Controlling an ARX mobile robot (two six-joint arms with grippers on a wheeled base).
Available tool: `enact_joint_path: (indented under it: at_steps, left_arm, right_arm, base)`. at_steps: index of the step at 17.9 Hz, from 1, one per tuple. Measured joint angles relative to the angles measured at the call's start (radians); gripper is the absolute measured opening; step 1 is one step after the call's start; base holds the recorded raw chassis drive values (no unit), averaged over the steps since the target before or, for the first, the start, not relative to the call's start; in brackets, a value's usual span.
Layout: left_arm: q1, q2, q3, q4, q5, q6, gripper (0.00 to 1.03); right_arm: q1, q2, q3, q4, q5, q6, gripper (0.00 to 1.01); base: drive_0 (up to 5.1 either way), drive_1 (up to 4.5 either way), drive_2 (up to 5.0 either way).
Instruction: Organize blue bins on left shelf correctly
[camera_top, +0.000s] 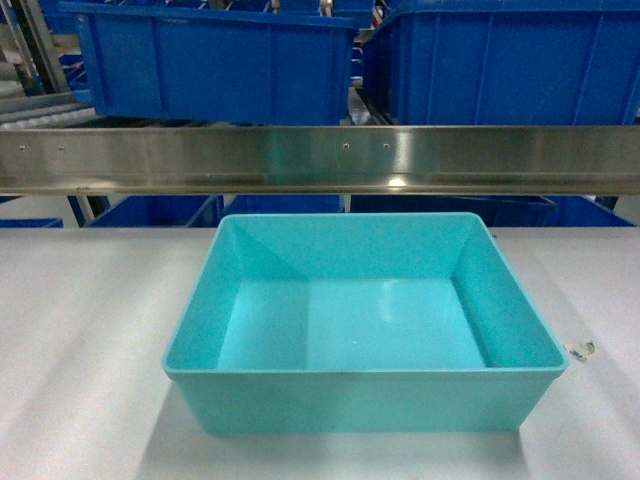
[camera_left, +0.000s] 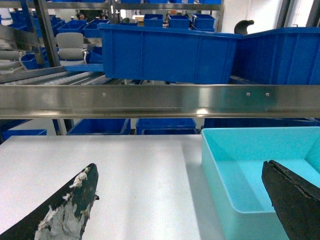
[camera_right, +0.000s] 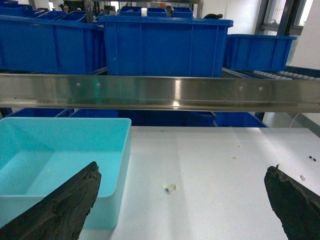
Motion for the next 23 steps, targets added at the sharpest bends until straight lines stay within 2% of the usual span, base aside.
enact_joint_path:
  at_steps: [15,16,17,18,19,23]
  left_arm:
    - [0.001,0.0,0.0,0.001,0.001,0.0,0.98]
    - [0.033,0.031,0.0,0.045,0.048,0.002,0.98]
    - [0.108,0.158,0.011,0.145,0.096,0.009,0.98]
    - [0.116,0.29,0.022,0.217,0.077,0.021,0.98]
    - [0.096,0.357,0.032,0.249,0.071,0.023,0.98]
    - [0.06,0.483,0.069,0.301,0.086,0.021,0.98]
  right_arm:
    - [0.001,0.0,0.0,0.0,0.001,0.0,0.98]
    - [0.038,0.019,0.0,0.037,0.06,0.001,0.98]
    - [0.159,0.14,0.003,0.158,0.169,0.013,0.98]
    - [0.205,0.229,0.006,0.217,0.198,0.024,0.98]
    - [0.225,0.298,0.012,0.261,0.211,0.033,0.98]
    - [0.236,0.435,0.041,0.337,0.229,0.045,0.98]
  base:
    - [0.0,0.0,0.0]
    - [0.0,0.0,0.0]
    - [0.0,0.0,0.0]
    - [0.0,0.0,0.0]
    - [0.0,0.0,0.0]
    - [0.0,0.0,0.0]
